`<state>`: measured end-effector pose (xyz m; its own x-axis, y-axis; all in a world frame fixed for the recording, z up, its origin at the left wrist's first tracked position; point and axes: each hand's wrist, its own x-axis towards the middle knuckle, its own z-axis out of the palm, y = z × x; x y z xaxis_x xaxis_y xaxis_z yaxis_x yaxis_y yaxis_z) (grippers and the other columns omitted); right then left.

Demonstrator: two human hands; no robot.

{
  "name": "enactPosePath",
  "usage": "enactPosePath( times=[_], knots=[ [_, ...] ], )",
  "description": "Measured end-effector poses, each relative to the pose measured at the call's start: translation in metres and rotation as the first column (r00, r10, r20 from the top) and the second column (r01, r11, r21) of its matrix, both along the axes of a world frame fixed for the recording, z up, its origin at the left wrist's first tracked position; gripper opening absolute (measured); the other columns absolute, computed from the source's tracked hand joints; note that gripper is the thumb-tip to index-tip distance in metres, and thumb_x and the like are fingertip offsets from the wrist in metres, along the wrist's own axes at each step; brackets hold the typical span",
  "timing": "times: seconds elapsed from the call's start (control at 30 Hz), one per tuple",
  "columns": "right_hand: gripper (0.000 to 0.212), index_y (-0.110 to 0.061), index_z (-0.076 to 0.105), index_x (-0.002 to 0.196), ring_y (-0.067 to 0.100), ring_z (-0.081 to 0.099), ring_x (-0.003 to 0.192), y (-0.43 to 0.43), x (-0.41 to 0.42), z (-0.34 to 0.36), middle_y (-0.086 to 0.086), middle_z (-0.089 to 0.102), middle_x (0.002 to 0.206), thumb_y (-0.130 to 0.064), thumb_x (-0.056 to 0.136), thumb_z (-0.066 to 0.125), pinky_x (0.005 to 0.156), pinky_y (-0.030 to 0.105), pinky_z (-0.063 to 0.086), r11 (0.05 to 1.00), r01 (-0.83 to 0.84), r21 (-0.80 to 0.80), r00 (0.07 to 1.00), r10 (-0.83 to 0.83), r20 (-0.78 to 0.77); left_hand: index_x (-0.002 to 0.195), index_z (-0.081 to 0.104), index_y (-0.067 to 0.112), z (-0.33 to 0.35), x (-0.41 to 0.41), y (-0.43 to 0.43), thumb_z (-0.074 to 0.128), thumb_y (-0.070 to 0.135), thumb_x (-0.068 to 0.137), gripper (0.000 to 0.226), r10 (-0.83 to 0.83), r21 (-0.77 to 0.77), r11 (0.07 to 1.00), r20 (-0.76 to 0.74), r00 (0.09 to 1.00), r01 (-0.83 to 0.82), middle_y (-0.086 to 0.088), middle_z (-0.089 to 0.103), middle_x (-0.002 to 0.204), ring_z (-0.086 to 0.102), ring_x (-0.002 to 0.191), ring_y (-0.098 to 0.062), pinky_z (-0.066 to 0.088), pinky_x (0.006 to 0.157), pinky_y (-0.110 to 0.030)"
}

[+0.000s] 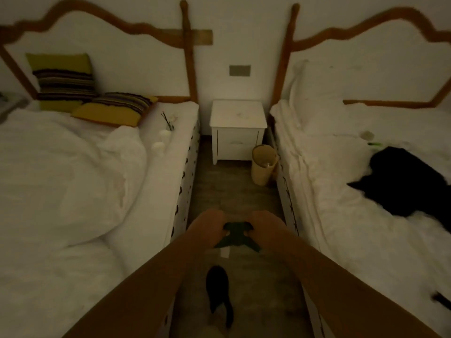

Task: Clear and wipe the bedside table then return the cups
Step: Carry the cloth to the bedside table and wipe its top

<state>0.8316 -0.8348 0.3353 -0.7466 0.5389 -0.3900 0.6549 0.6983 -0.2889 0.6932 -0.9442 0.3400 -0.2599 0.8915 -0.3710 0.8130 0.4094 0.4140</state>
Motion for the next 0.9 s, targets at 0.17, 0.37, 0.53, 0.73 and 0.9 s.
enactPosePath(
  times=[0.17, 0.37, 0.53, 0.73, 0.9],
  knots=[
    [0.023, -0.011, 0.063, 0.112, 0.026, 0.060, 0.106, 0.106, -0.109, 0.008, 0.011, 0.064, 0.115, -0.024, 0.096, 0.053, 0.094, 0.036, 0.046, 0.999, 0.027, -0.033, 0.995, -0.023, 0.094, 0.104, 0.062, 0.004, -0.005, -0.110, 0.115, 0.054, 0.027, 0.095, 0.026, -0.037, -0.044, 0.998, 0.007, 0.999, 0.037, -0.016, 0.063, 0.109, 0.060, 0.098, -0.027, 0.046, 0.092, -0.032],
    [0.027, -0.013, 0.063, 0.113, 0.025, 0.060, 0.099, 0.223, -0.210, 0.016, 0.010, 0.064, 0.110, -0.031, 0.096, 0.052, 0.090, 0.036, 0.046, 0.998, 0.014, -0.056, 0.992, -0.007, 0.130, 0.109, 0.063, 0.006, 0.011, -0.212, 0.232, 0.054, 0.028, 0.095, 0.027, -0.074, -0.082, 0.994, -0.005, 0.997, 0.074, -0.014, 0.063, 0.110, 0.061, 0.100, -0.026, 0.047, 0.096, -0.034],
    [0.022, -0.014, 0.065, 0.103, 0.016, 0.053, 0.076, 0.325, -0.281, 0.005, 0.002, 0.058, 0.089, -0.031, 0.096, 0.053, 0.072, 0.028, 0.040, 1.000, -0.002, -0.010, 0.998, 0.002, 0.060, 0.106, 0.066, 0.009, 0.006, -0.288, 0.333, 0.058, 0.027, 0.093, 0.024, -0.109, -0.046, 0.993, -0.016, 0.994, 0.108, -0.010, 0.066, 0.103, 0.063, 0.096, -0.023, 0.048, 0.092, -0.031],
    [0.023, -0.013, 0.067, 0.105, 0.022, 0.060, 0.090, 0.481, -0.373, -0.007, 0.008, 0.067, 0.105, -0.028, 0.096, 0.053, 0.078, 0.028, 0.041, 0.999, -0.019, -0.030, 1.000, 0.019, -0.002, 0.101, 0.068, 0.013, -0.017, -0.379, 0.484, 0.060, 0.028, 0.091, 0.020, -0.061, -0.022, 0.998, -0.033, 0.998, 0.060, -0.007, 0.066, 0.097, 0.061, 0.088, -0.020, 0.050, 0.089, -0.034],
    [0.025, -0.010, 0.067, 0.112, 0.026, 0.060, 0.105, 0.598, -0.443, -0.017, 0.010, 0.066, 0.114, -0.023, 0.095, 0.054, 0.090, 0.030, 0.041, 0.996, -0.016, -0.091, 1.000, 0.015, -0.015, 0.106, 0.069, 0.008, -0.030, -0.450, 0.596, 0.057, 0.025, 0.094, 0.024, -0.041, -0.053, 0.998, -0.006, 0.999, 0.040, -0.011, 0.066, 0.103, 0.061, 0.095, -0.025, 0.046, 0.088, -0.032]
  ],
)
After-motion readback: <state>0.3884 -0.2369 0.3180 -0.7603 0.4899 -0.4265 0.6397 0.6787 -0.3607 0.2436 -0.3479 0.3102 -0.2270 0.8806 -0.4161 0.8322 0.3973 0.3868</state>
